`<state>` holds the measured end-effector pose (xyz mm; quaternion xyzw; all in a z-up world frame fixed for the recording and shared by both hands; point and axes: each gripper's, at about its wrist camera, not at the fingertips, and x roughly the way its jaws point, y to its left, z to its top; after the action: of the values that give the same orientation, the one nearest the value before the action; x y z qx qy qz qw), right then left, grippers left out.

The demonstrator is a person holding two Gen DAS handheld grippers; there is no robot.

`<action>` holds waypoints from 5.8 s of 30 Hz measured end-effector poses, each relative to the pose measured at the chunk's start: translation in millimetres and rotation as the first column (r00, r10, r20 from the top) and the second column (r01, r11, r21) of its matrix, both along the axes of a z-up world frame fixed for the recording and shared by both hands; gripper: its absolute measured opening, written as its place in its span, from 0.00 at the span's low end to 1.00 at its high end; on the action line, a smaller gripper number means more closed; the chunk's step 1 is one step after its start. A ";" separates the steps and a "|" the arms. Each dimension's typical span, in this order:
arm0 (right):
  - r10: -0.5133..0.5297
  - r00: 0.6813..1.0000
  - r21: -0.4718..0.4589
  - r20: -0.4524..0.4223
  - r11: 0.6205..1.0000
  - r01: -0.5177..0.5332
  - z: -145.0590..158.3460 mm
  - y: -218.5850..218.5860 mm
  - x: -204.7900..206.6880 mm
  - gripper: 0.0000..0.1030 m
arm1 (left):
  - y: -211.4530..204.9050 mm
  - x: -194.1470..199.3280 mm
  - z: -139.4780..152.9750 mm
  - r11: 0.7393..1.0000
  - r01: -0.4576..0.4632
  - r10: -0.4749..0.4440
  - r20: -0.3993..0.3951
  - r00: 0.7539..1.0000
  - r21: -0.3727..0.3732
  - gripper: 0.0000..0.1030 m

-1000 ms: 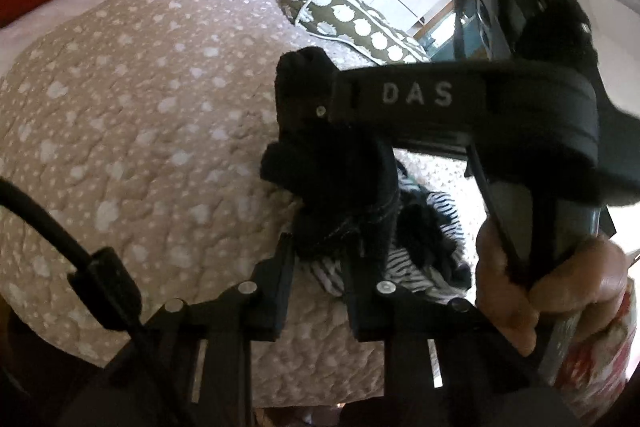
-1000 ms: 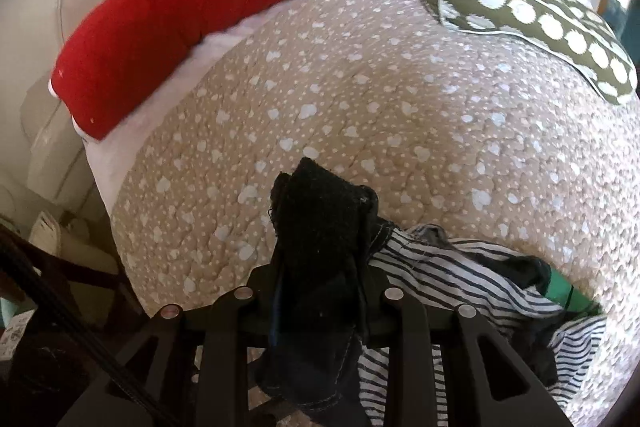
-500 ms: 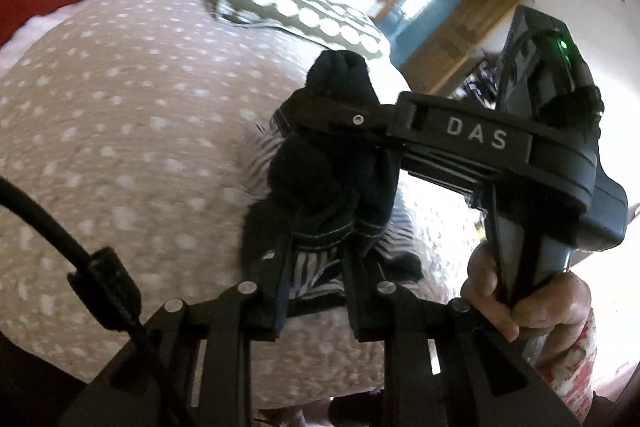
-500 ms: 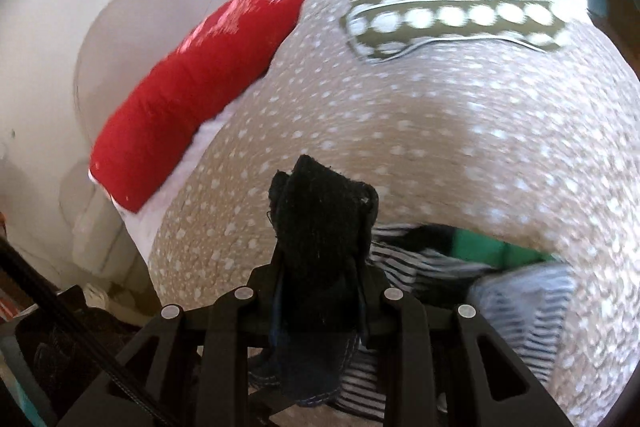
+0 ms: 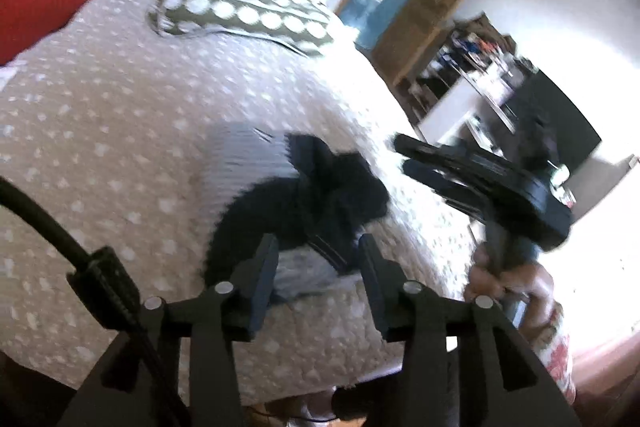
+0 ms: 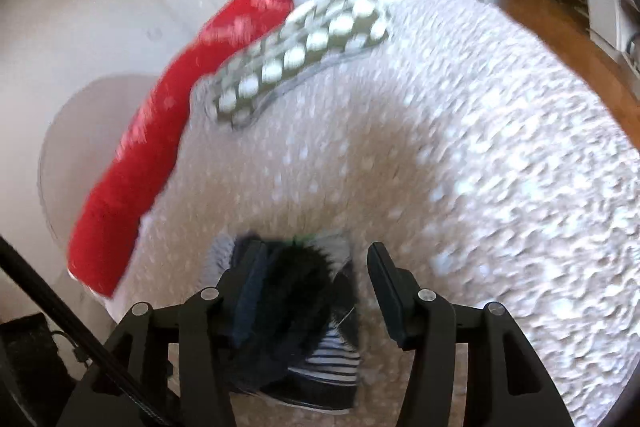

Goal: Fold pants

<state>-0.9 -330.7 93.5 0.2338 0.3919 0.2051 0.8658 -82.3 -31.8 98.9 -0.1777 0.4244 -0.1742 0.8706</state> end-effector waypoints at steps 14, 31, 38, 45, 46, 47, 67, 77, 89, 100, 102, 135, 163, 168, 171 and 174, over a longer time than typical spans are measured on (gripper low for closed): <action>0.206 0.978 0.085 -0.015 0.975 -0.204 -13.6 50.8 -18.0 0.39 | -16.0 6.4 -35.6 0.990 -0.010 0.023 -0.093 0.995 0.138 0.41; 0.083 0.996 -0.112 -0.029 0.990 -0.086 -45.7 20.3 -40.8 0.54 | -15.4 -0.8 -27.2 0.985 -0.028 0.041 -0.075 0.996 0.168 0.43; 0.044 0.996 -0.022 -0.083 0.999 -0.046 -56.4 -4.5 -47.5 0.59 | -17.8 -5.7 -16.5 0.969 -0.049 0.057 -0.028 0.998 0.241 0.45; 0.024 0.996 -0.008 -0.086 1.000 -0.025 -52.8 -5.1 -50.7 0.62 | -12.4 -5.2 -15.3 0.951 -0.077 0.086 -0.017 0.996 0.301 0.45; 0.022 0.996 -0.003 -0.086 1.000 -0.023 -51.9 -5.3 -50.9 0.63 | -11.3 -4.9 -15.6 0.950 -0.081 0.090 -0.018 0.996 0.302 0.46; 0.020 0.996 0.004 -0.086 1.000 -0.020 -51.4 -6.1 -51.2 0.63 | -10.1 -4.4 -15.9 0.948 -0.084 0.094 -0.019 0.995 0.306 0.46; -0.015 0.990 0.214 -0.143 0.976 0.045 -77.2 -29.6 -28.5 0.74 | 54.4 41.3 -40.4 0.985 -0.168 0.161 -0.138 0.977 -0.046 0.57; 0.034 0.990 0.330 -0.135 0.944 0.013 -79.8 -19.7 -8.4 0.83 | 41.9 78.3 -83.1 0.964 -0.103 0.040 -0.247 0.968 -0.246 0.64; 0.128 0.983 0.322 -0.131 0.944 -0.079 -87.6 16.9 7.2 0.56 | 15.1 85.4 -87.7 0.933 0.015 -0.114 -0.256 0.960 -0.361 0.62; 0.149 0.983 0.381 -0.112 0.919 -0.096 -71.0 12.6 2.3 0.45 | 20.5 84.0 -58.4 0.949 -0.003 -0.072 -0.227 0.971 -0.314 0.36; 0.154 0.984 0.382 -0.092 0.918 -0.108 -61.4 14.4 2.0 0.45 | 23.4 85.4 -51.4 0.947 -0.006 -0.067 -0.217 0.974 -0.322 0.36; 0.166 0.983 0.208 -0.081 0.967 -0.146 -14.9 53.5 107.8 0.45 | 45.2 182.8 -30.1 0.976 -0.043 0.003 -0.184 0.983 -0.216 0.36; 0.140 0.977 0.173 -0.158 0.978 -0.112 -63.3 67.5 162.4 0.46 | 57.0 227.0 -77.2 0.980 -0.072 0.028 -0.231 0.973 -0.183 0.37; 0.137 0.977 0.178 -0.161 0.978 -0.108 -67.8 65.5 161.6 0.48 | 57.9 229.2 -81.2 0.980 -0.082 0.037 -0.235 0.971 -0.183 0.44; 0.132 0.977 0.182 -0.166 0.978 -0.101 -67.9 64.4 160.5 0.54 | 61.1 230.5 -84.2 0.977 -0.095 0.046 -0.248 0.968 -0.190 0.48; 0.123 0.979 0.170 -0.160 0.981 -0.096 -62.5 64.1 156.5 0.57 | 65.3 225.2 -81.6 0.978 -0.106 0.060 -0.248 0.967 -0.177 0.48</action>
<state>155.5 -266.6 31.0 0.2977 0.4588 0.2629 0.7948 142.9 33.5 17.4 -0.2970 0.5010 -0.1542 0.7981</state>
